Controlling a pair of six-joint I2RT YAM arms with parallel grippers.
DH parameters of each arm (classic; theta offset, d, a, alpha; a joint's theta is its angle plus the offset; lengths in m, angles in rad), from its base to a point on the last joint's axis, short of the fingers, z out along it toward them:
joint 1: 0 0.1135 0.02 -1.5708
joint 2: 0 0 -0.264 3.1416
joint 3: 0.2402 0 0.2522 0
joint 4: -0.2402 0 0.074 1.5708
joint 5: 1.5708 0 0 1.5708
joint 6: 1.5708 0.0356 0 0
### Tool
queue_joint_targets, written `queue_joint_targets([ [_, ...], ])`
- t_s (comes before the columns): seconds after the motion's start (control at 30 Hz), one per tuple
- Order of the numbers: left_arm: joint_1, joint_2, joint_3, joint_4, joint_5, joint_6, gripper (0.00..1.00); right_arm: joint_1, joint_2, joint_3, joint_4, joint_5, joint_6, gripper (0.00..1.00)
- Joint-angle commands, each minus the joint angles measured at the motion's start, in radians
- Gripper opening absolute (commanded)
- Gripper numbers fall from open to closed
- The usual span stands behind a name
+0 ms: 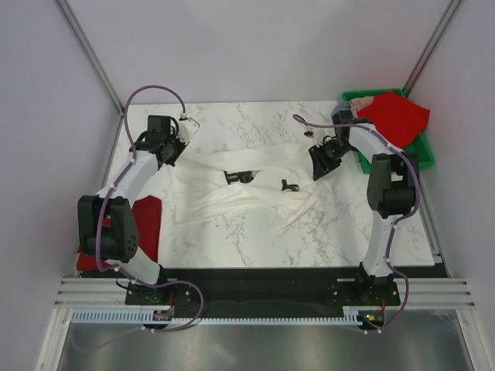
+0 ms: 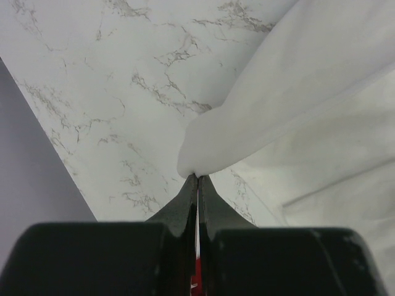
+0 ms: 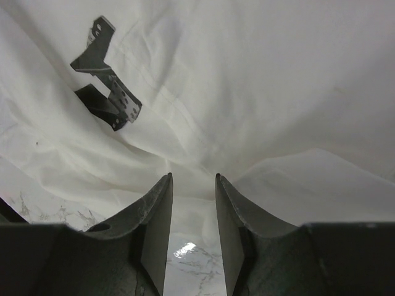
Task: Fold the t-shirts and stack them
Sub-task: Flatten the tshirt out
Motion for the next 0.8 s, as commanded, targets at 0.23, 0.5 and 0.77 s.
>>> queue_joint_targets([
  [0.23,-0.003,-0.028,-0.029,0.026,0.002,-0.015,0.02,-0.114,-0.110,-0.129,-0.009,0.148,-0.034,0.41],
  [0.5,-0.003,-0.014,-0.039,0.043,0.012,-0.015,0.02,-0.159,-0.285,-0.241,0.008,0.200,-0.077,0.41],
  [0.77,-0.003,-0.013,-0.044,0.035,0.041,-0.035,0.02,-0.152,-0.245,-0.158,0.008,0.088,-0.037,0.43],
])
